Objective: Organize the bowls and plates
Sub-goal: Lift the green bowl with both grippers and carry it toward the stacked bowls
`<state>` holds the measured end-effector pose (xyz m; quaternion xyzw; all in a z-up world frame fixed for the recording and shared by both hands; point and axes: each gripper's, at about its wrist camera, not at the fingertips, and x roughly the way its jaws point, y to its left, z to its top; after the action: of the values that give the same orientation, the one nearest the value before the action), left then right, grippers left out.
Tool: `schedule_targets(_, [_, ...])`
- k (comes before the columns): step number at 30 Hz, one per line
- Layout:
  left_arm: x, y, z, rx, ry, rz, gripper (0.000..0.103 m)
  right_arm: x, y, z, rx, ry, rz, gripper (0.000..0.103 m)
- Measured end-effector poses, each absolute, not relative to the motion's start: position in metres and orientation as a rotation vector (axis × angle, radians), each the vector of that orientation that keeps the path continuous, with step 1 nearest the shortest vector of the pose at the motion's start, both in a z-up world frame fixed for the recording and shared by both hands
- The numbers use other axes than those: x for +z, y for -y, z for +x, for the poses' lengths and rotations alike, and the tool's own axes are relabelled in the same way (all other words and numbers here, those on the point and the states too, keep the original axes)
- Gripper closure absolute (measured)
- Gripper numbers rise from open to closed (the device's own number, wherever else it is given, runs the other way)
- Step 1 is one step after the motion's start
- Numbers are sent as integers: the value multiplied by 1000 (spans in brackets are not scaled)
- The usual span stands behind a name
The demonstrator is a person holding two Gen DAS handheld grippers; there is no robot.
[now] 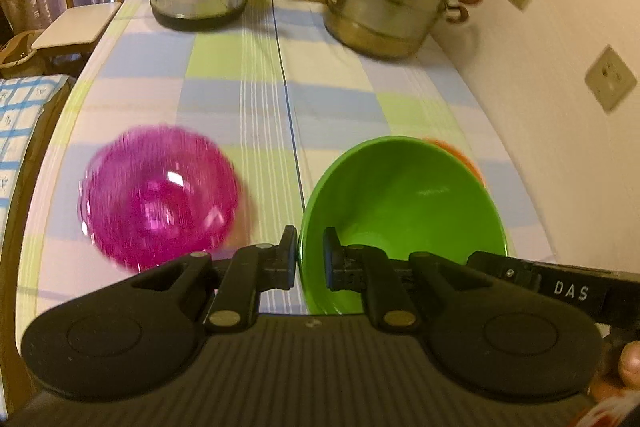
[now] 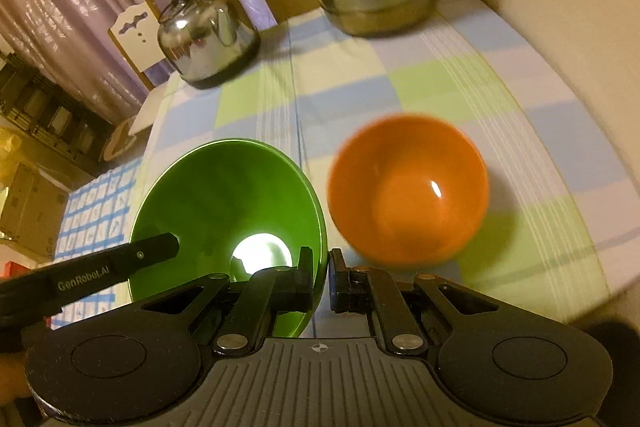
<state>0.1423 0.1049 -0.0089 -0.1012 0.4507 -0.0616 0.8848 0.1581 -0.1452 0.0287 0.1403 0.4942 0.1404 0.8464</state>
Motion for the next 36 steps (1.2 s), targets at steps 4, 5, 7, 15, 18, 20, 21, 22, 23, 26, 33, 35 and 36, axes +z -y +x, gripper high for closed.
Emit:
schedule_targets(4, [-24, -90, 113, -132, -961, -230, 92, 18, 163, 130, 283, -1049, 303, 96])
schedule_targets(5, [-28, -85, 107, -135, -969, -232, 92, 15, 167, 125, 279, -1052, 301, 96])
schedule_targets(7, [-35, -76, 100, -141, -985, -230, 92, 8, 176, 114, 269, -1058, 300, 96])
schedule_targets(15, [-63, -47, 78, -182, -1053, -259, 92, -14, 209, 82, 218, -1075, 285, 98])
schedule_targets(18, [-68, -37, 76, -197, -1068, -255, 92, -16, 219, 78, 203, -1074, 284, 98])
schedule_targets(20, [-70, -31, 77, -203, -1075, -251, 92, -17, 224, 76, 197, -1072, 280, 98])
schedule_targets(21, [-70, -29, 78, -207, -1077, -249, 92, -18, 227, 77, 195, -1074, 284, 98])
schedule_targets(22, [-70, -27, 78, -210, -1077, -247, 92, -18, 230, 77, 193, -1075, 289, 98])
schedule_targets(23, [-69, -25, 79, -212, -1076, -245, 92, -19, 232, 79, 190, -1075, 291, 98])
schedule_targets(26, [-66, -20, 82, -220, -1073, -240, 92, -17, 237, 81, 185, -1069, 296, 98])
schedule_targets(33, [-51, -15, 95, -242, -1050, -245, 92, -3, 245, 85, 173, -1035, 306, 98])
schedule_targets(35, [-45, -14, 100, -250, -1041, -251, 92, 4, 248, 89, 169, -1023, 311, 98])
schedule_targets(36, [-41, -13, 103, -254, -1034, -253, 92, 9, 249, 91, 168, -1014, 313, 98])
